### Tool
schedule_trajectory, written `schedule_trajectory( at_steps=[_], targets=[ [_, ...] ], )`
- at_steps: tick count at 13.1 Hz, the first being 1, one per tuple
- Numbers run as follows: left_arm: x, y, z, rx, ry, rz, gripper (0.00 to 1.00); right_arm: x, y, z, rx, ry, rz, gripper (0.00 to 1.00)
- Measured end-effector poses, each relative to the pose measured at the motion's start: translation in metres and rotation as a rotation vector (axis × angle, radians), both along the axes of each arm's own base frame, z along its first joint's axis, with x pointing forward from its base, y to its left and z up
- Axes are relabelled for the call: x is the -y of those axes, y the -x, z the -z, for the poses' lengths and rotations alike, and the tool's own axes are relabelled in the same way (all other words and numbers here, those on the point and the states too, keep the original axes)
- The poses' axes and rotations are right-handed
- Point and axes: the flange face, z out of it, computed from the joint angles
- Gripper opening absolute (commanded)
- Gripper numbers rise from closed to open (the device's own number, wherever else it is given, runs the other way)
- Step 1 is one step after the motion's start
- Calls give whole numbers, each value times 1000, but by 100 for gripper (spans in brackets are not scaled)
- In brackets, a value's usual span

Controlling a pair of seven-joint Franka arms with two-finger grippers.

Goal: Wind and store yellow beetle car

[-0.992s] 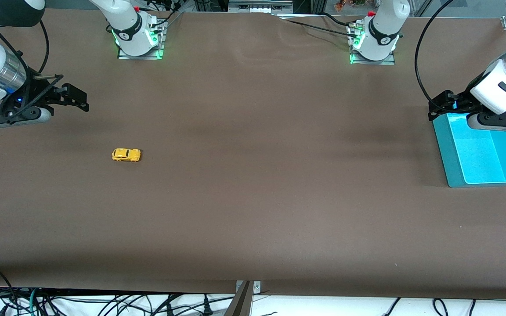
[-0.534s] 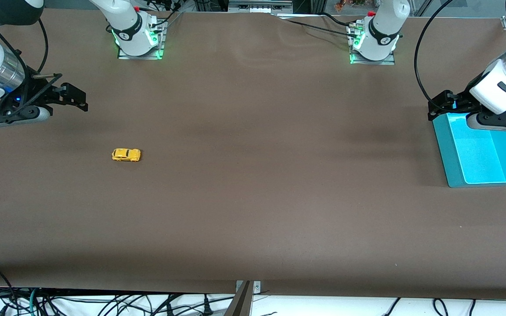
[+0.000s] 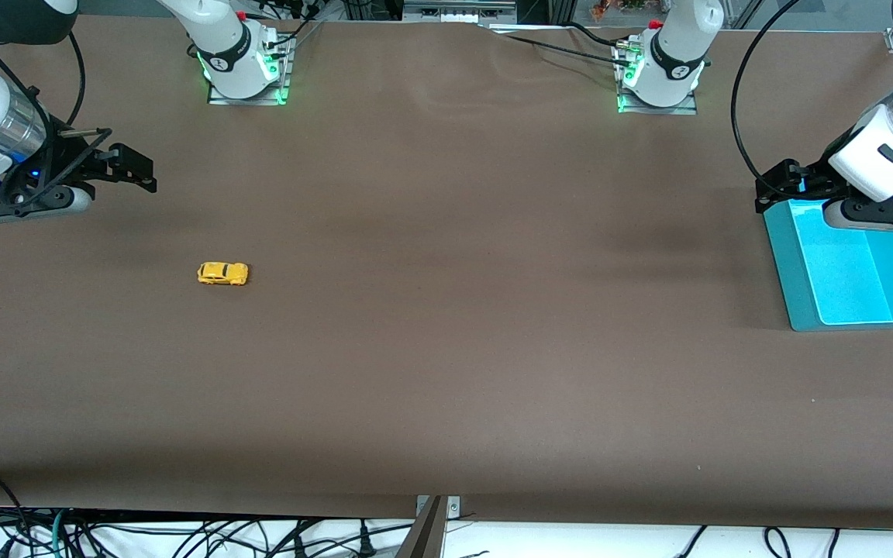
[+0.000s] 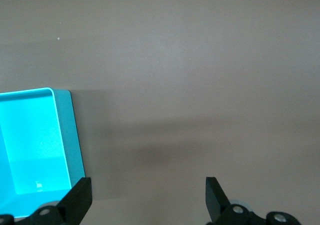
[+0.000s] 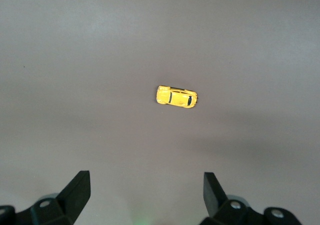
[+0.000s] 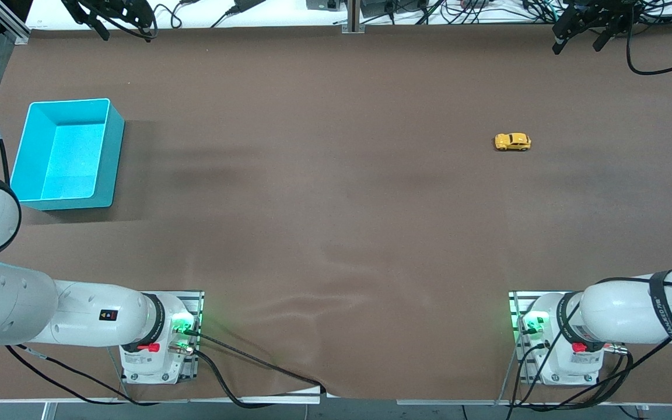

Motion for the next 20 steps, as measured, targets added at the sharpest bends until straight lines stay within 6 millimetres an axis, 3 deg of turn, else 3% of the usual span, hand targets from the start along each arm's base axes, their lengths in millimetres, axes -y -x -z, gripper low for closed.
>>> schedule_trajectory(
  at_steps=[15,17,20],
  targets=[
    [0,0,0,0,0,0,100,0,-1,10,-30,5,-10,100],
    [0,0,0,0,0,0,100,2,-3,32,-71,-1,-100,100],
    [0,0,0,1,0,0,100,7,-11,97,-121,-28,-276,100]
  ],
)
